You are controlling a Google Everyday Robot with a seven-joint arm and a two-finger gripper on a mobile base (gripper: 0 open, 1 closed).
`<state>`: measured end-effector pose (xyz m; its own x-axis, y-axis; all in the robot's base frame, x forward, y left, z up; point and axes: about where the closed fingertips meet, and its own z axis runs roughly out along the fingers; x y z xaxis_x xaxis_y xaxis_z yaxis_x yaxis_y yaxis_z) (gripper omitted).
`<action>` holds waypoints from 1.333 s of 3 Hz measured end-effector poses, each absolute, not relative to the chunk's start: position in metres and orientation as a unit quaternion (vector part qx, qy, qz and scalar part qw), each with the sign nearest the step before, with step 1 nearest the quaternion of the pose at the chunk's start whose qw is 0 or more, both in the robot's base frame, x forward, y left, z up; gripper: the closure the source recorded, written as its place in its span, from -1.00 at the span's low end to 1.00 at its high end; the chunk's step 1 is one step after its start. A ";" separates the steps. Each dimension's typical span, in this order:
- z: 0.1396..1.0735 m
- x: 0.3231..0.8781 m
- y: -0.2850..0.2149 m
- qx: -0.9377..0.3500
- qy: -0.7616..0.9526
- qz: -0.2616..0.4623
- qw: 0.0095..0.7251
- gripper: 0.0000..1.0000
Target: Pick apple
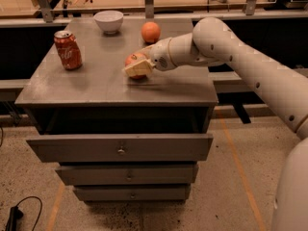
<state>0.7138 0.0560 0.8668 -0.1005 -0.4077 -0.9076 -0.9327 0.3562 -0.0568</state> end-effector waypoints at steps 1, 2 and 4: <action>0.867 0.713 0.061 -0.496 0.680 0.288 0.457 0.31; 0.888 0.705 0.076 -0.505 0.656 0.304 0.472 0.78; 0.935 0.686 0.088 -0.522 0.613 0.323 0.497 1.00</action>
Offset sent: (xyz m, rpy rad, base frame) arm -0.0192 0.0359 0.0521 0.1025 -0.0872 0.1100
